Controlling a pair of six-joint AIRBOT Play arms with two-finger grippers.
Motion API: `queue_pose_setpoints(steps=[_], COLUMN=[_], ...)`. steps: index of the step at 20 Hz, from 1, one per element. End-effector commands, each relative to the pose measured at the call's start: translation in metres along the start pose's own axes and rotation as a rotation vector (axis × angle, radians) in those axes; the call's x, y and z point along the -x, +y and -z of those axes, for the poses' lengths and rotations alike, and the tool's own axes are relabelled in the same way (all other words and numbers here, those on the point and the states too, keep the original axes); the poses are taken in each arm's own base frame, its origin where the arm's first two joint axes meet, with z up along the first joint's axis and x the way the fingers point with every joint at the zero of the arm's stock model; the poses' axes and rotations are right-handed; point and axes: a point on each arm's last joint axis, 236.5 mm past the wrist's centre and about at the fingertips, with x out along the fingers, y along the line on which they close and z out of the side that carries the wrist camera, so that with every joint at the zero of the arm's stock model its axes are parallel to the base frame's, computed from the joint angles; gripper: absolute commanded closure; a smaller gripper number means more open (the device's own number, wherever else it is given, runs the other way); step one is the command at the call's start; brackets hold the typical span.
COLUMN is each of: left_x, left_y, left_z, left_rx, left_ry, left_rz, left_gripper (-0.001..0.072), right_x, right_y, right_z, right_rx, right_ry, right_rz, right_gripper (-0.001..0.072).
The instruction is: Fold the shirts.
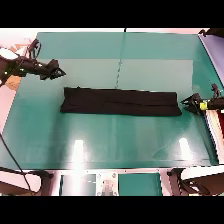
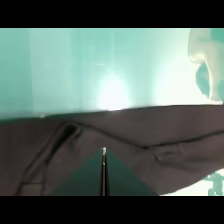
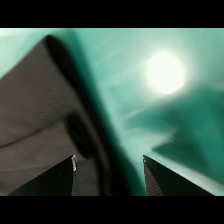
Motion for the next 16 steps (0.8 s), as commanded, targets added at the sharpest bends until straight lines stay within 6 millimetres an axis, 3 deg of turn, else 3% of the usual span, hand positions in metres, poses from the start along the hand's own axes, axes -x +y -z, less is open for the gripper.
queue_pose_setpoints(steps=[1, 5, 6, 7, 10, 15, 16], left_x=[-0.013, -0.041, -0.048, -0.055, -0.073, -0.096, -0.1], left_y=[-0.023, -0.063, -0.073, -0.082, -0.107, -0.146, -0.154], left_z=[0.012, 0.034, 0.04, 0.045, 0.059, 0.073, 0.073], left_rx=[-0.045, -0.136, -0.159, -0.191, -0.244, -0.314, -0.33], left_ry=[0.042, 0.097, 0.107, 0.113, 0.129, 0.105, 0.087], left_rz=[0.023, 0.056, 0.064, 0.071, 0.091, 0.117, 0.12], left_gripper=[0.0677, 0.0677, 0.0677, 0.0677, 0.0678, 0.0678, 0.0685], right_x=[-0.028, -0.043, -0.042, -0.039, -0.034, -0.035, -0.036], right_y=[0.003, 0.027, 0.028, 0.027, 0.016, 0.016, 0.017], right_z=[-0.002, 0.001, 0.004, 0.008, 0.016, 0.016, 0.015], right_rx=[0.053, 0.137, 0.156, 0.174, 0.206, 0.227, 0.23], right_ry=[0.064, 0.194, 0.229, 0.258, 0.307, 0.309, 0.303], right_rz=[-0.048, -0.097, -0.095, -0.082, -0.031, -0.034, -0.035], right_gripper=[0.0214, 0.0234, 0.0315, 0.0347, 0.0342, 0.0355, 0.0449])
